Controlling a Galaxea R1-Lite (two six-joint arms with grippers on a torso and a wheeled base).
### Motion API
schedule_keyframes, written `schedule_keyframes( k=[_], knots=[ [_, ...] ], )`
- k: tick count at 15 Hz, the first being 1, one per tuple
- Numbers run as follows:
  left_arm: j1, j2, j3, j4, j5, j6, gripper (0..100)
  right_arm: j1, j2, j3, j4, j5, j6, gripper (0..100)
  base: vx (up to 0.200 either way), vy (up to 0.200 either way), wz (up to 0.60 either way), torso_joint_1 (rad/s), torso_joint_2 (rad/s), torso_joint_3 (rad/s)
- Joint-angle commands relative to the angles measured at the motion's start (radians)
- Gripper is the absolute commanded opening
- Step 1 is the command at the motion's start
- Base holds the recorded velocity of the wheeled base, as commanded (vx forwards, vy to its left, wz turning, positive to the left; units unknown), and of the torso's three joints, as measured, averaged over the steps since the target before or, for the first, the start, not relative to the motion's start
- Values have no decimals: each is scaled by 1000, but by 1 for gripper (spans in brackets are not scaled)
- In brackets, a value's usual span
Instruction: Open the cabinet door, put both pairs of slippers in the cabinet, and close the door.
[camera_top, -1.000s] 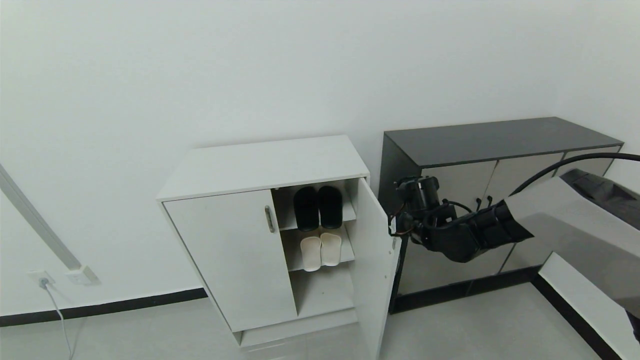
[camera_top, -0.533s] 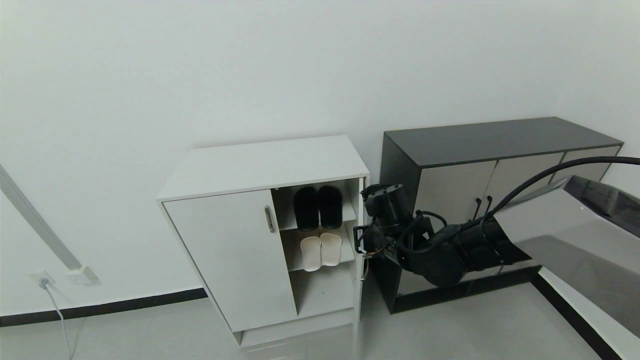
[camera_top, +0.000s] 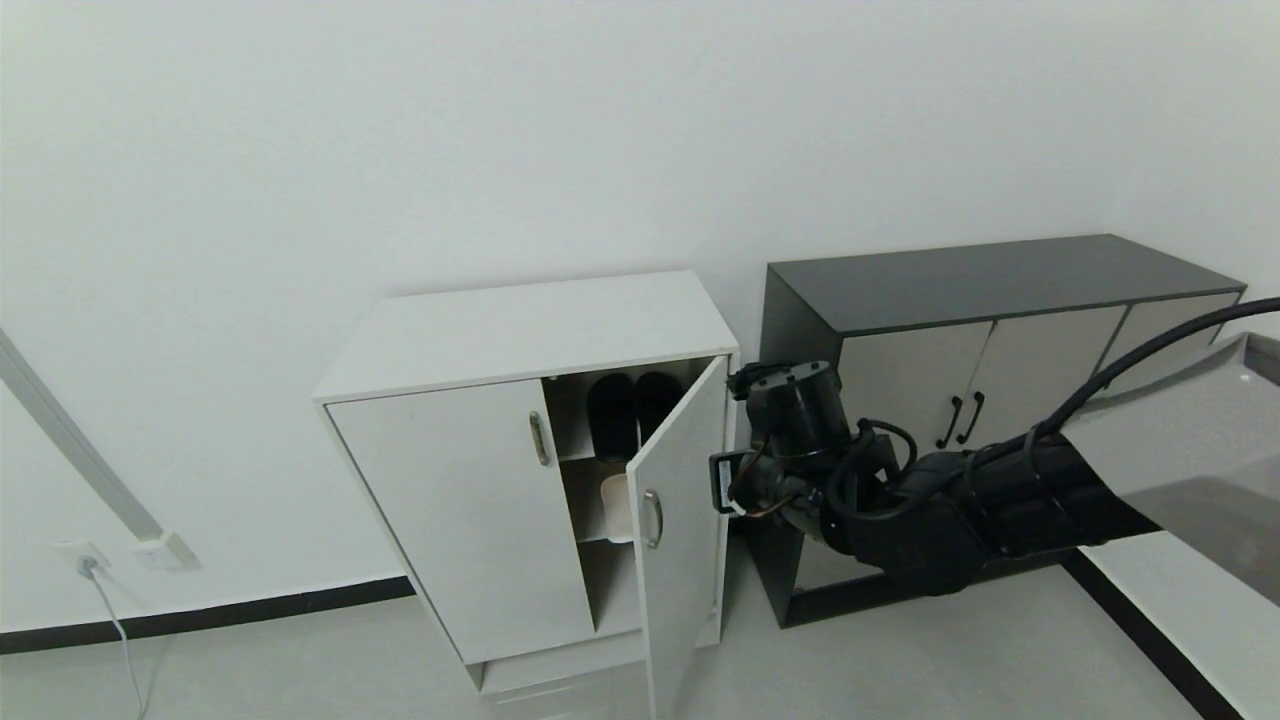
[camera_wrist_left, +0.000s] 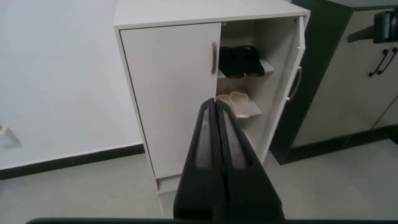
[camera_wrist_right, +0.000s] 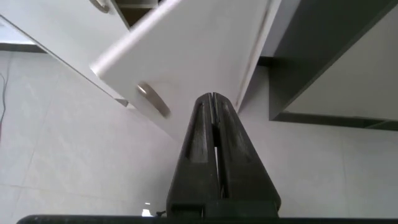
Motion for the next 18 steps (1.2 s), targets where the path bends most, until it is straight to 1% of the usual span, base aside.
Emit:
schedule_keyframes(
  k=[1, 2, 10, 14, 16, 18],
  knots=[
    [0, 0, 0, 0, 1, 0, 0, 3, -38, 20, 1, -2, -2, 0, 0, 0, 0, 0, 0, 0],
    [0, 0, 0, 0, 1, 0, 0, 5, -38, 28, 0, -2, -2, 0, 0, 0, 0, 0, 0, 0],
    [0, 0, 0, 0, 1, 0, 0, 12, -44, 65, -17, 4, -22, 0, 0, 0, 600, 5, 4, 3],
    [0, 0, 0, 0, 1, -2, 0, 6, -46, 99, -85, 6, -45, 0, 0, 0, 0, 0, 0, 0],
    [0, 0, 0, 0, 1, 0, 0, 5, -57, 137, -132, -2, -62, 0, 0, 0, 0, 0, 0, 0],
    [0, 0, 0, 0, 1, 0, 0, 3, -86, 181, -138, -5, -65, 0, 0, 0, 0, 0, 0, 0]
  ],
)
